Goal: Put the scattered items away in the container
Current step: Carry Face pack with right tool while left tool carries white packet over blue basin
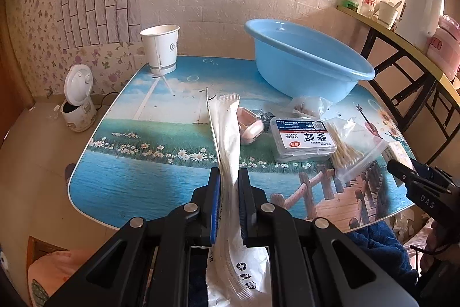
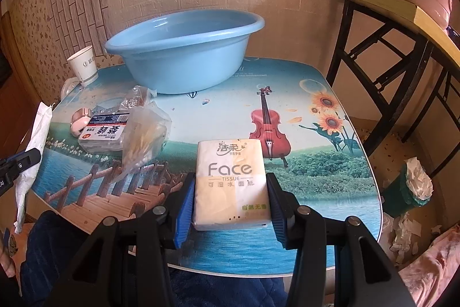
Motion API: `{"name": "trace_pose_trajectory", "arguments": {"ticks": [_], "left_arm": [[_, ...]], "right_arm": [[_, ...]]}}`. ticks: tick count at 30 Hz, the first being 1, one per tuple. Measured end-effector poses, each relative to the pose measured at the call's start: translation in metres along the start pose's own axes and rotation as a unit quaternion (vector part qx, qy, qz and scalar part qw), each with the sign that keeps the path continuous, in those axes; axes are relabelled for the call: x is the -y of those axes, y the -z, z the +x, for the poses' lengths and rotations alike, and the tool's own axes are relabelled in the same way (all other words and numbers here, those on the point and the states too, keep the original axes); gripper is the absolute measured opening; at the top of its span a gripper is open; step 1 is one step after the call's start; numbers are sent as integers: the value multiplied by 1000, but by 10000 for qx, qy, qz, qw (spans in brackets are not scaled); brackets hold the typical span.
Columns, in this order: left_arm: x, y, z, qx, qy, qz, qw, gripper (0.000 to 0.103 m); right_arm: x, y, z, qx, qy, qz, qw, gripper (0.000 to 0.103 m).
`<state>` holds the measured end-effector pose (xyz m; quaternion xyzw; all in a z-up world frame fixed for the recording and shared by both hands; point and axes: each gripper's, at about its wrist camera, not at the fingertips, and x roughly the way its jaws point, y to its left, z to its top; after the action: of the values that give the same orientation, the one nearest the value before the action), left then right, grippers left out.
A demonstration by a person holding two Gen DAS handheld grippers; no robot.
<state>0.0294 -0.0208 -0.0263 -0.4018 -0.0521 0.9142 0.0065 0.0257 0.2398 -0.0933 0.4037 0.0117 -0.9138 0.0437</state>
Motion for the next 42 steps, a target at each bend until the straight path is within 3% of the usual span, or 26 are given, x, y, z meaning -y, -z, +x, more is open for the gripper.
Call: {"name": "trace_pose_trajectory", "arguments": {"ticks": [13, 32, 42], "left_arm": [[-3, -8, -13, 158, 63, -59, 9998, 11], [22, -44, -31, 361, 497, 125, 9980, 11], [28, -68, -40, 407, 599, 155, 9973, 11]], "right_arm": [[-6, -7, -18, 177, -133, 7, 9998, 48], [-22, -33, -47, 445, -234, -44, 9987, 48], [-25, -55, -56, 313, -415, 33, 9986, 48]]}}
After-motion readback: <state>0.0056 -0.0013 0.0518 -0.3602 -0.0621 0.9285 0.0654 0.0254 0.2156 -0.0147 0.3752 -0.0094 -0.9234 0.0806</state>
